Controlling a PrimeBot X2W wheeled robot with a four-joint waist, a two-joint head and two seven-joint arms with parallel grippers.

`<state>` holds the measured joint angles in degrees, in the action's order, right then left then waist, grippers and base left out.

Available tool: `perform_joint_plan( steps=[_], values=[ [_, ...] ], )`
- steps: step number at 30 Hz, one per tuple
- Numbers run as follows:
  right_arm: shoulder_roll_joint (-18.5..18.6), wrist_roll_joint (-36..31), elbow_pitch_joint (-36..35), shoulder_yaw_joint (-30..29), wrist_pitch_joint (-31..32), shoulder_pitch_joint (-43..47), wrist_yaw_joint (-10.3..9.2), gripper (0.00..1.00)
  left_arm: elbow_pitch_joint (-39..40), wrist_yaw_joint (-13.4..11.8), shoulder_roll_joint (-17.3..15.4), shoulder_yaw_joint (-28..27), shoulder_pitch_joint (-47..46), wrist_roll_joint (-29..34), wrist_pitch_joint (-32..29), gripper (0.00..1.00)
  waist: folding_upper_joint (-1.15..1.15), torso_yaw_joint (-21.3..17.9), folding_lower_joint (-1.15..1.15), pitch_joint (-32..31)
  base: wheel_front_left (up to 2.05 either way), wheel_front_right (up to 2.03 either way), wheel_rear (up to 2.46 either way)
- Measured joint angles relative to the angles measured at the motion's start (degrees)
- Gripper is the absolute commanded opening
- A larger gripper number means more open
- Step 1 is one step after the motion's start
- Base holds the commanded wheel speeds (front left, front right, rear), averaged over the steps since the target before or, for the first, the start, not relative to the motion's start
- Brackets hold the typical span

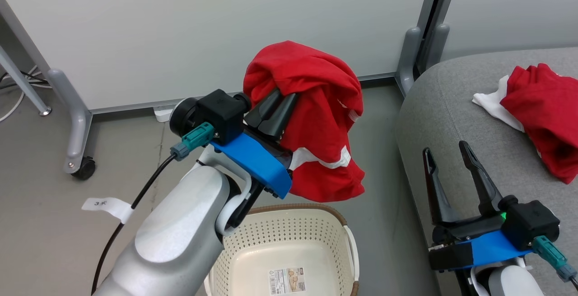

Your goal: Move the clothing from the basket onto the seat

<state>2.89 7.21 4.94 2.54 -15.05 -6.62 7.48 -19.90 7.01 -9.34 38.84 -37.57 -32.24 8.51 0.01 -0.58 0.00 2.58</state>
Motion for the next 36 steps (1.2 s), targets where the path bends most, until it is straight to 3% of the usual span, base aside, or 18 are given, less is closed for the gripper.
perform_joint_plan(
  steps=[9,16,24,36],
  values=[
    [0.01,-0.05,-2.6,2.88,0.0,-0.69,0.0,1.0,3.34,-1.16,-0.25,1.21,1.07,0.14,-1.36,0.0,0.0,0.42,0.0,-0.33,0.0,0.0,0.0],
    [-0.01,-0.55,-4.09,10.53,0.0,-5.73,0.0,1.0,4.02,-1.36,-0.51,1.66,1.04,0.53,-1.54,0.0,0.0,0.7,0.0,0.38,0.0,0.0,0.0],
    [-0.05,-0.6,2.46,17.39,0.0,-12.03,0.0,1.0,4.05,-1.35,0.01,2.63,0.06,1.05,-1.24,0.0,0.0,1.86,0.01,1.26,0.0,0.0,0.0],
    [-0.05,1.72,16.14,21.34,0.0,-20.42,0.01,1.0,3.53,-1.14,1.29,4.35,-1.29,1.48,-0.23,0.0,0.0,3.54,0.01,2.85,0.0,0.0,0.0]
  ],
)
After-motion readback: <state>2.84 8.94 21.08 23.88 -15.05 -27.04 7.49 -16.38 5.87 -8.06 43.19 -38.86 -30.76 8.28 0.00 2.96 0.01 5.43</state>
